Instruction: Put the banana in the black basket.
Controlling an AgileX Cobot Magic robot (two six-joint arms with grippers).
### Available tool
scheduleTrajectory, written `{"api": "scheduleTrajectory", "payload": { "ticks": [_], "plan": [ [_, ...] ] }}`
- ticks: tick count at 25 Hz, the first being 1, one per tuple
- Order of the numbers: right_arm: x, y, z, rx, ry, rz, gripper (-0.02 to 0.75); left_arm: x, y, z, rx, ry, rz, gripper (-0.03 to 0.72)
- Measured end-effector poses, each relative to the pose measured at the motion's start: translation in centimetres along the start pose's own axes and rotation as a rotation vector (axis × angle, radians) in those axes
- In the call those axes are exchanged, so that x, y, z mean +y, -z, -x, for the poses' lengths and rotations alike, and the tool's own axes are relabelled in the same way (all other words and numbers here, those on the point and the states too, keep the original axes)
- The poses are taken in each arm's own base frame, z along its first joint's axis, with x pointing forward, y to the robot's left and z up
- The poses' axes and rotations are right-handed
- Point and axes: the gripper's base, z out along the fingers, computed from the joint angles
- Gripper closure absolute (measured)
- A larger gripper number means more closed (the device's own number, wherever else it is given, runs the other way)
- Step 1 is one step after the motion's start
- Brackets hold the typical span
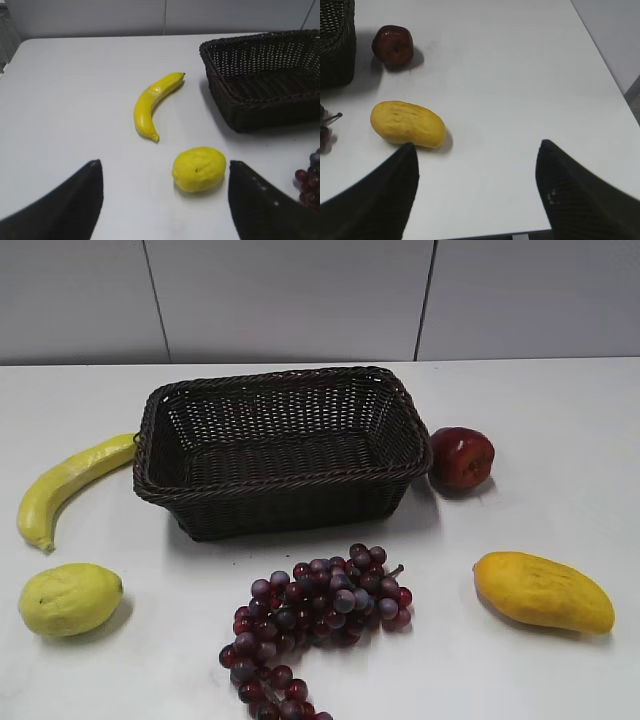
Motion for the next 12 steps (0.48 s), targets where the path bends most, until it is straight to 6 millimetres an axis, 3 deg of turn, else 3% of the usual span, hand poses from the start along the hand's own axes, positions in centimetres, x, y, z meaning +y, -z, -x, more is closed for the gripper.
{"api": "scheduleTrajectory", "payload": {
  "ticks": [6, 12],
  "plan": [
    [0.0, 0.0, 0.0, 0.000, 0.000, 0.000, 0.154, 1.1, -2.8, 3.1, -0.017, 0.030, 0.027, 0.117],
    [0.0, 0.0, 0.0, 0.000, 0.000, 0.000, 0.154, 2.9, -9.4, 5.1, 0.118, 0.079, 0.044, 0.118]
  ]
}}
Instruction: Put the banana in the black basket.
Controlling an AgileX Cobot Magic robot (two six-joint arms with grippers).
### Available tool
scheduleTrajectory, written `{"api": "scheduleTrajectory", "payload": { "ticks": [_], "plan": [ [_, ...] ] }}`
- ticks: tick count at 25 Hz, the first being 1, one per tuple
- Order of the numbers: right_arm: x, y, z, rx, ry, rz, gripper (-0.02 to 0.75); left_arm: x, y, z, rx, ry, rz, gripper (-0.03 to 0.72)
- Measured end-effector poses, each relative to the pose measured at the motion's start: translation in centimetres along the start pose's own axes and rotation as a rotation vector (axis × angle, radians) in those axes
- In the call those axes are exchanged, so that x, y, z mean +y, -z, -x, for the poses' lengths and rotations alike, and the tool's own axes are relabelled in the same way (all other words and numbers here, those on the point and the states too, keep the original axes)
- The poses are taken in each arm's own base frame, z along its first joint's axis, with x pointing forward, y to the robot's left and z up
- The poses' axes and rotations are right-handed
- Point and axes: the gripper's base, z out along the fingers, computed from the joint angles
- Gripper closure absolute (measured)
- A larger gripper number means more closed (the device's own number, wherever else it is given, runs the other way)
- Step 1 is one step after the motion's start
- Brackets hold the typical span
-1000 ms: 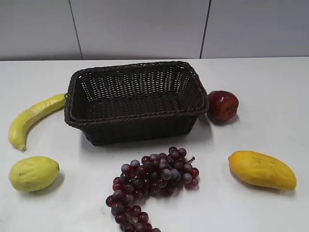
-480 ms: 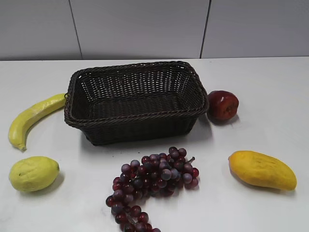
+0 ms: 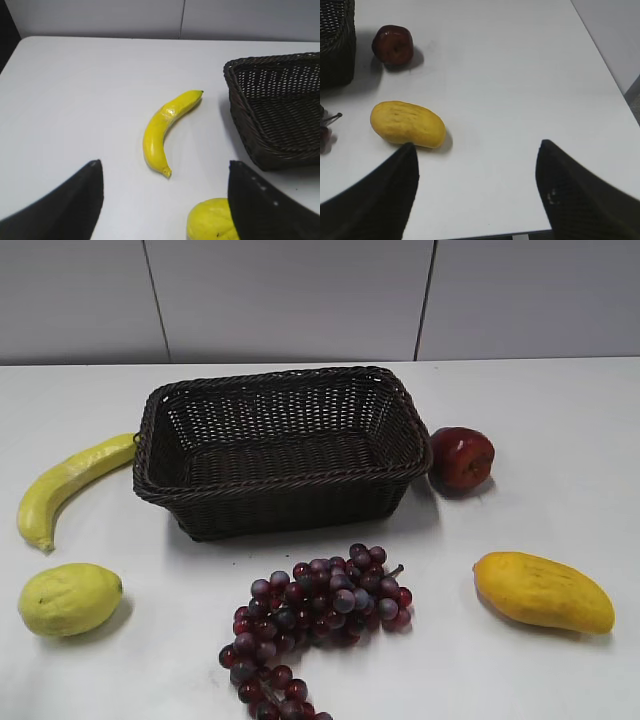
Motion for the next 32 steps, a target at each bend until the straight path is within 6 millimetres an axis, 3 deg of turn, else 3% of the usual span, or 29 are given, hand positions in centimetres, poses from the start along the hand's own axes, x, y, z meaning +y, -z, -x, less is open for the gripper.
{"api": "scheduleTrajectory", "payload": {
  "ticks": [11, 21, 26, 32],
  "plan": [
    [0.0, 0.0, 0.0, 0.000, 0.000, 0.000, 0.154, 1.8, -12.8, 0.8, 0.403, 0.043, -0.012, 0.059],
    [0.0, 0.0, 0.0, 0.000, 0.000, 0.000, 0.154, 3.0, -22.7, 1.8, 0.562, 0.034, -0.031, 0.056],
    [0.0, 0.0, 0.0, 0.000, 0.000, 0.000, 0.154, 3.4, -26.4, 1.4, 0.608, -0.003, -0.049, 0.056],
    [0.0, 0.0, 0.0, 0.000, 0.000, 0.000, 0.154, 3.5, -28.8, 0.7, 0.634, -0.004, -0.074, 0.057]
  ]
}}
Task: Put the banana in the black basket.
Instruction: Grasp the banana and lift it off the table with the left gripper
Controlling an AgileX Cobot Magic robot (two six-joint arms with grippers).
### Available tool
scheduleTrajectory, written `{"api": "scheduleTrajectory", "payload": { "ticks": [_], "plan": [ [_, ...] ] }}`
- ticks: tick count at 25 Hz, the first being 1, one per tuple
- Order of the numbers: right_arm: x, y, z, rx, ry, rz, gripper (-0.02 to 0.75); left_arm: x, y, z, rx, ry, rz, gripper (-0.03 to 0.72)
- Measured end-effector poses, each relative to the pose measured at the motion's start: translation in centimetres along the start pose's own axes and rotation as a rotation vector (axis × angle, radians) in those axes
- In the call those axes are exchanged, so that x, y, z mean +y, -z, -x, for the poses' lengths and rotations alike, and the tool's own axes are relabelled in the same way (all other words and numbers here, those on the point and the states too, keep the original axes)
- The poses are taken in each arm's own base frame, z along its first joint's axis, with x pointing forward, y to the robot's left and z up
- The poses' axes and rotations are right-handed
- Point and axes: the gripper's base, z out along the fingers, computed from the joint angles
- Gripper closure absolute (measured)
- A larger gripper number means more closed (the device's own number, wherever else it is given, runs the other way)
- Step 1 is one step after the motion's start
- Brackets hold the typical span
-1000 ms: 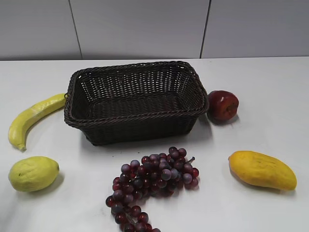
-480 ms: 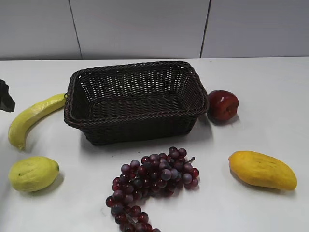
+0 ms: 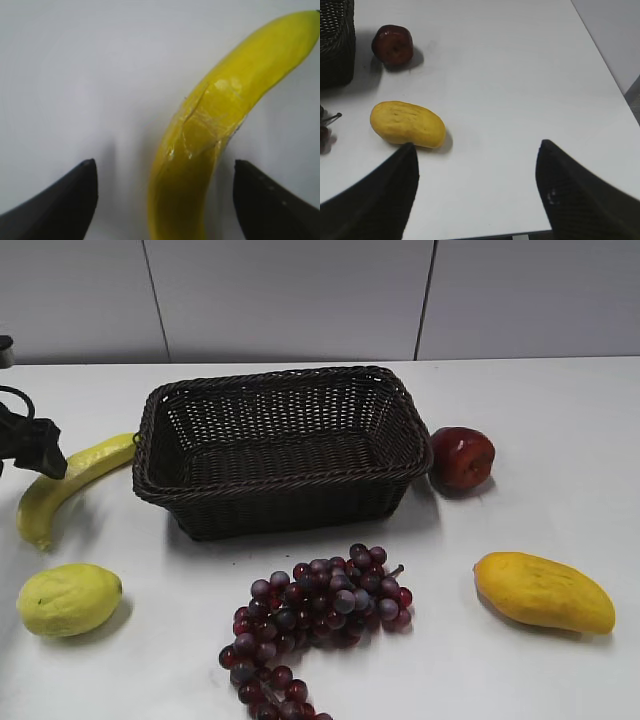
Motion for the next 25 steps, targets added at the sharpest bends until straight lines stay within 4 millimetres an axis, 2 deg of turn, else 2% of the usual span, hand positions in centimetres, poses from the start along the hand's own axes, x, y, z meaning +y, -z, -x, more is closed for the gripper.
{"api": "scheduleTrajectory", "payload": {
  "ticks": [6, 14, 18, 20, 24, 25],
  "plan": [
    [0.0, 0.0, 0.0, 0.000, 0.000, 0.000, 0.154, -0.5, -0.4, 0.3, -0.025, -0.061, -0.008, 0.057],
    [0.0, 0.0, 0.0, 0.000, 0.000, 0.000, 0.154, -0.3, -3.1, -0.4, 0.035, -0.083, -0.006, 0.057],
    [0.0, 0.0, 0.0, 0.000, 0.000, 0.000, 0.154, -0.2, -3.8, -0.6, 0.045, -0.082, -0.004, 0.076],
    [0.0, 0.0, 0.0, 0.000, 0.000, 0.000, 0.154, -0.2, -3.8, -0.5, 0.039, -0.085, -0.001, 0.127],
    [0.0, 0.0, 0.0, 0.000, 0.000, 0.000, 0.154, -0.2, -3.9, -0.5, 0.036, -0.085, 0.001, 0.348],
    [0.0, 0.0, 0.0, 0.000, 0.000, 0.000, 0.154, -0.2, -3.9, -0.5, 0.036, -0.085, 0.001, 0.380]
  ]
}}
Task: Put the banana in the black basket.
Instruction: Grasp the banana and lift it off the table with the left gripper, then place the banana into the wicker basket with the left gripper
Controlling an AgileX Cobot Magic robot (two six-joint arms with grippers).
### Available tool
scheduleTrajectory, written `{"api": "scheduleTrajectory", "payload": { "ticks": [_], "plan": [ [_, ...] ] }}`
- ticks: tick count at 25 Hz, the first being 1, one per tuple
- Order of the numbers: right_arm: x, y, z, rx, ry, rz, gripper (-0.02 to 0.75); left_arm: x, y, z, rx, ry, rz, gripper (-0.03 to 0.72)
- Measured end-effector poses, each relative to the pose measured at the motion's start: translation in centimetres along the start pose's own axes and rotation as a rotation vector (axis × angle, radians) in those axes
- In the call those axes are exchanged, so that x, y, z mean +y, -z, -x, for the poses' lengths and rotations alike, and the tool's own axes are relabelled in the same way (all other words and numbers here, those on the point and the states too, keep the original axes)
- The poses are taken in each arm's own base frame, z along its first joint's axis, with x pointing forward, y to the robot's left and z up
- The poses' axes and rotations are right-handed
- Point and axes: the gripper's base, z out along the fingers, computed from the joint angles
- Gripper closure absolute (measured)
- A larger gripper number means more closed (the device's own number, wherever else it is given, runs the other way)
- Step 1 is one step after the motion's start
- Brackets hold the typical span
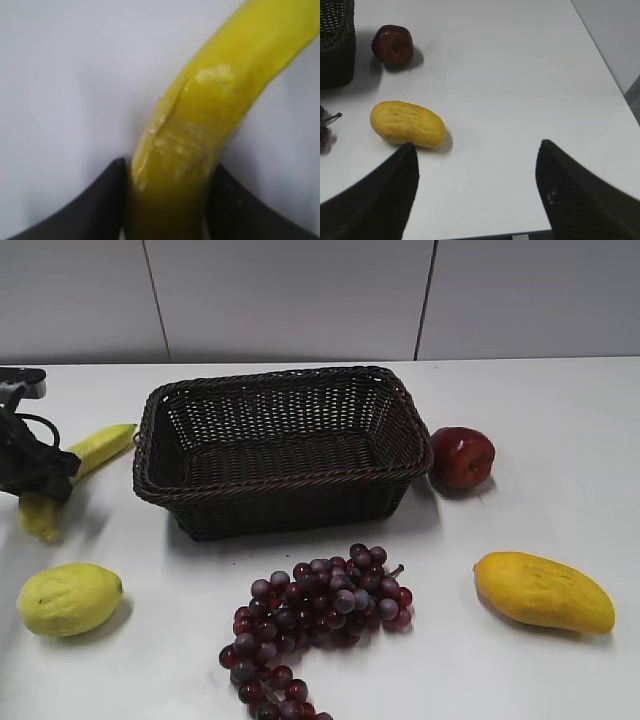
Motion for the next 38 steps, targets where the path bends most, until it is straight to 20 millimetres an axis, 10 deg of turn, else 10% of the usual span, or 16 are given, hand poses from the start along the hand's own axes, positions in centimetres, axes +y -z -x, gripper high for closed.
{"api": "scheduleTrajectory", "payload": {
  "ticks": [9, 23, 30, 38],
  "plan": [
    [0.0, 0.0, 0.0, 0.000, 0.000, 0.000, 0.154, -0.3, 2.5, 0.5, -0.026, -0.007, -0.006, 0.374],
    [0.0, 0.0, 0.0, 0.000, 0.000, 0.000, 0.154, -4.7, 19.5, 7.7, -0.606, -0.039, -0.025, 0.374],
    [0.0, 0.0, 0.0, 0.000, 0.000, 0.000, 0.154, -12.8, 18.5, 8.5, -0.647, -0.246, -0.113, 0.374],
    [0.0, 0.0, 0.0, 0.000, 0.000, 0.000, 0.154, -20.0, 12.1, 7.4, -0.505, -0.618, -0.090, 0.374]
  ]
}}
